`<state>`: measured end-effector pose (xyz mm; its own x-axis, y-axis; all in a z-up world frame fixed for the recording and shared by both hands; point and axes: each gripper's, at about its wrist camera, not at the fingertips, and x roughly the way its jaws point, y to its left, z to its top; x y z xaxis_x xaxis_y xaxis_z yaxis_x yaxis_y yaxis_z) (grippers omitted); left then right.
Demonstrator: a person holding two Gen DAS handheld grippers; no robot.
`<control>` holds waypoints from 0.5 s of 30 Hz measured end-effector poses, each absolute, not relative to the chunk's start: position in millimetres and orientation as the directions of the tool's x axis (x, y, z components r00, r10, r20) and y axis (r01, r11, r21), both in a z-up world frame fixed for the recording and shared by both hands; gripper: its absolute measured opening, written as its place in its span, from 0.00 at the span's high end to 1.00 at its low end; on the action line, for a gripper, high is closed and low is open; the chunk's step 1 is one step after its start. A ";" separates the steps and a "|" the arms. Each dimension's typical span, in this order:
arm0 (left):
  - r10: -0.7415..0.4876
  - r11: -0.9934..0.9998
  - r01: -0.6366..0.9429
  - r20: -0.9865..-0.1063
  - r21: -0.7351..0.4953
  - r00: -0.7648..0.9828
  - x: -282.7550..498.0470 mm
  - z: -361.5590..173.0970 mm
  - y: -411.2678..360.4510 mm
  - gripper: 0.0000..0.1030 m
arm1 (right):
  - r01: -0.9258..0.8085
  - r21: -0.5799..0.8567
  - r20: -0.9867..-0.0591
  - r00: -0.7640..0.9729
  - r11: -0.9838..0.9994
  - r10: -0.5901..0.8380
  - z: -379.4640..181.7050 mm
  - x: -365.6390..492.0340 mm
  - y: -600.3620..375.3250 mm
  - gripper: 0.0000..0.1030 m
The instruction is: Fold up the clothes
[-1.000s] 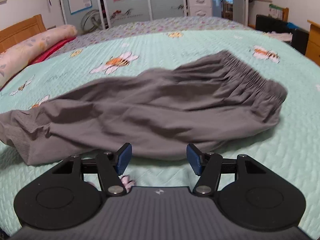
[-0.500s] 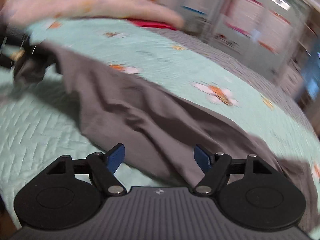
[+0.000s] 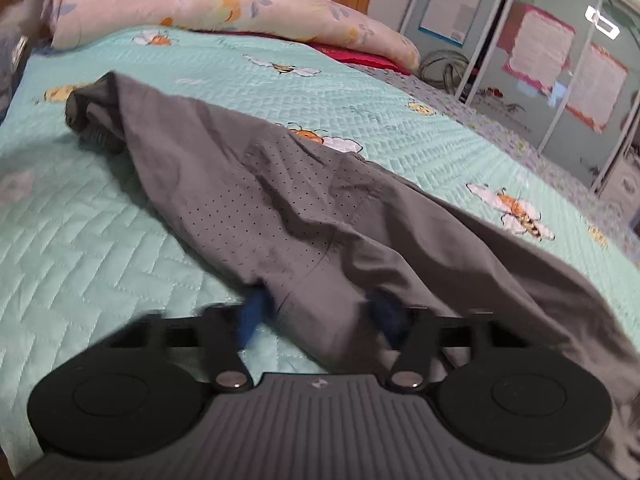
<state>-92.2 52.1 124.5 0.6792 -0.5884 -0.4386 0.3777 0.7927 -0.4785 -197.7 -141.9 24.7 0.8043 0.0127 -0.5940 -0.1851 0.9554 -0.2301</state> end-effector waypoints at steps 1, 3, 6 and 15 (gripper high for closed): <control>-0.593 0.795 0.381 -0.471 -0.472 0.653 -80.5 118.4 41.6 0.40 | -0.165 -0.212 -0.591 0.807 0.963 0.008 27.4 -197.2 -145.8 0.98; -0.597 0.798 0.386 -0.519 -0.462 0.612 -60.2 106.0 24.4 0.40 | -0.120 -0.156 -0.575 0.818 0.981 0.009 32.3 -199.8 -158.1 0.98; -0.597 0.801 0.395 -0.564 -0.449 0.571 -35.7 87.6 4.7 0.40 | -0.030 -0.080 -0.537 0.843 0.996 -0.018 46.2 -211.7 -182.3 0.98; -0.579 0.815 0.340 -0.671 -0.469 0.463 17.3 32.6 -20.2 0.40 | 0.177 0.109 -0.570 0.817 0.978 -0.085 13.8 -231.0 -235.9 0.93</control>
<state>17.3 -20.2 32.6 0.4631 -0.5792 -0.6709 0.3396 0.8151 -0.4693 -231.0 -235.9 13.8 0.8173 -0.0845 -0.5700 0.1769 0.9782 0.1086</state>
